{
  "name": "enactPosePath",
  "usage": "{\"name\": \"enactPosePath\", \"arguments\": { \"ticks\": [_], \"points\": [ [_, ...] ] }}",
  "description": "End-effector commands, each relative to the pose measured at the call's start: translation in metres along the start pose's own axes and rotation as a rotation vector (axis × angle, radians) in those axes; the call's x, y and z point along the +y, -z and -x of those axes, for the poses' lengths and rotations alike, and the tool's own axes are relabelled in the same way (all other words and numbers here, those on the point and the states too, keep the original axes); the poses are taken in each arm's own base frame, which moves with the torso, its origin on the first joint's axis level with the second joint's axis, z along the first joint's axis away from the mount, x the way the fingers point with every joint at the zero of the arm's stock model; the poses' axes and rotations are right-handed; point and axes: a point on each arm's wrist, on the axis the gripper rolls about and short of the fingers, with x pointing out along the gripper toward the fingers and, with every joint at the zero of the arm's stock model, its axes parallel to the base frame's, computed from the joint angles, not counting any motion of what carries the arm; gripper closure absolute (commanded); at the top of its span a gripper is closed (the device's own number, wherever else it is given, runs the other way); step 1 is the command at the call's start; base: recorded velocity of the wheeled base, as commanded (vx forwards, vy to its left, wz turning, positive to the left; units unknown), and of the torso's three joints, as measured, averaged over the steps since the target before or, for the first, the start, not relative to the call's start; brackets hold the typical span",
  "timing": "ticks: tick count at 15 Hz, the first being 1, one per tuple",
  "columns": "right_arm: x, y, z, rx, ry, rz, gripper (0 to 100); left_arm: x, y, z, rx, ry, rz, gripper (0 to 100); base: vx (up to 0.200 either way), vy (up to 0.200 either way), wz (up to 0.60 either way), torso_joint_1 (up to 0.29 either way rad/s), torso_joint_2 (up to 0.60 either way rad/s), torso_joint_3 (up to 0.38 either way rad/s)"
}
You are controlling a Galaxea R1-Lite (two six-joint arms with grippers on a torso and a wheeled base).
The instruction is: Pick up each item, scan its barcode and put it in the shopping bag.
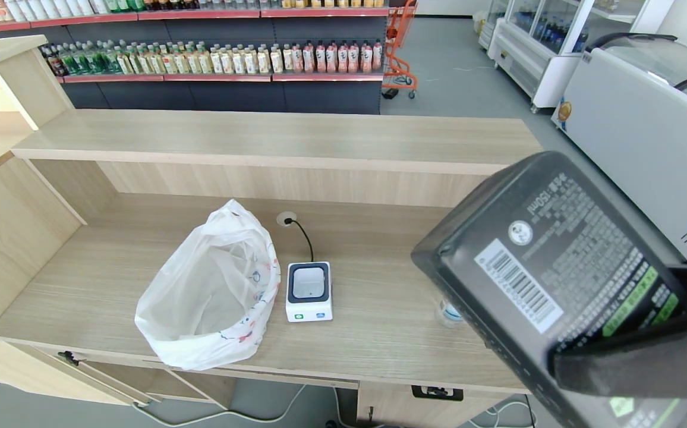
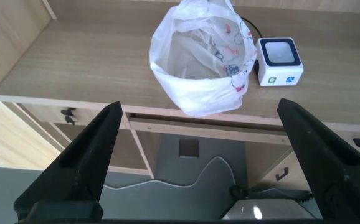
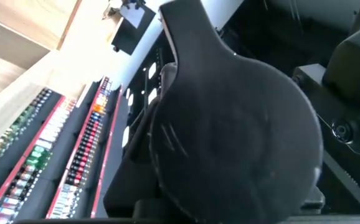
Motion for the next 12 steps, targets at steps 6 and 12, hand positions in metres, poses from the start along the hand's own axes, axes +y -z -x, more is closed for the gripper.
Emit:
{"name": "enactPosePath", "arguments": {
  "ticks": [6, 12],
  "points": [
    [-0.005, -0.0091, 0.0093, -0.04, -0.038, -0.02, 100, 0.0, -0.0001, -0.0001, 0.001, 0.0, 0.0, 0, 0.0, 0.0, 0.0, 0.0, 0.0, 0.0],
    [-0.0046, -0.0076, 0.0105, -0.034, -0.046, -0.023, 100, 0.0, -0.0001, -0.0001, 0.001, 0.0, 0.0, 0, 0.0, 0.0, 0.0, 0.0, 0.0, 0.0]
  ]
}}
